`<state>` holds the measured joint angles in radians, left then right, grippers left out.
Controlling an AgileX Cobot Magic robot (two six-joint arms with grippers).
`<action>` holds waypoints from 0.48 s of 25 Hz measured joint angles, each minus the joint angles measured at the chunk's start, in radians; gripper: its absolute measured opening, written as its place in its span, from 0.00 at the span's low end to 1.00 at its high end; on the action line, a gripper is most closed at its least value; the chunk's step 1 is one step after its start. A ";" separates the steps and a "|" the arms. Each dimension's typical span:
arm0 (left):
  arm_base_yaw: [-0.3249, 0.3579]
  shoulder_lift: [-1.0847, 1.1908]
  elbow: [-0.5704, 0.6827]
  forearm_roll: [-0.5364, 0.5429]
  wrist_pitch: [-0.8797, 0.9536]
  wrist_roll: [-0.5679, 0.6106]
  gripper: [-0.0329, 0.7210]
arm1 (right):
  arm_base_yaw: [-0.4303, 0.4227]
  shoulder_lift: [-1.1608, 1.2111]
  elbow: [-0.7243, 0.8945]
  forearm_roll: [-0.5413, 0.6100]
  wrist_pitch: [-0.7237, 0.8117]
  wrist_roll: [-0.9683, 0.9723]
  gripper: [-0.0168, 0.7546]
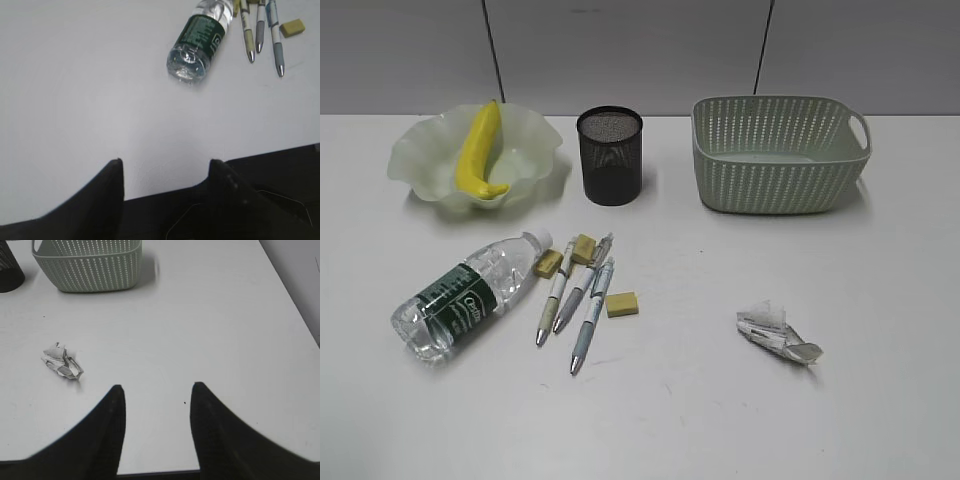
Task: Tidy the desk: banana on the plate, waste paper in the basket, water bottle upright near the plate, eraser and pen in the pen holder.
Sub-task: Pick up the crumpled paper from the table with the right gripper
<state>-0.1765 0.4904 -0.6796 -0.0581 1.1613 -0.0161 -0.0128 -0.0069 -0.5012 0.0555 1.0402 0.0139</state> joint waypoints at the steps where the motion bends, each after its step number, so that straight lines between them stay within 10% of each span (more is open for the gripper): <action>1: 0.000 -0.033 0.034 0.000 0.000 0.000 0.57 | 0.000 0.000 0.000 0.010 -0.003 0.000 0.48; 12: -0.001 -0.401 0.104 -0.003 -0.029 0.000 0.52 | 0.012 0.384 -0.135 0.229 -0.086 -0.435 0.48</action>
<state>-0.1774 0.0890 -0.5758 -0.0615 1.1327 -0.0161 -0.0004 0.3774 -0.6364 0.2843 0.9540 -0.4212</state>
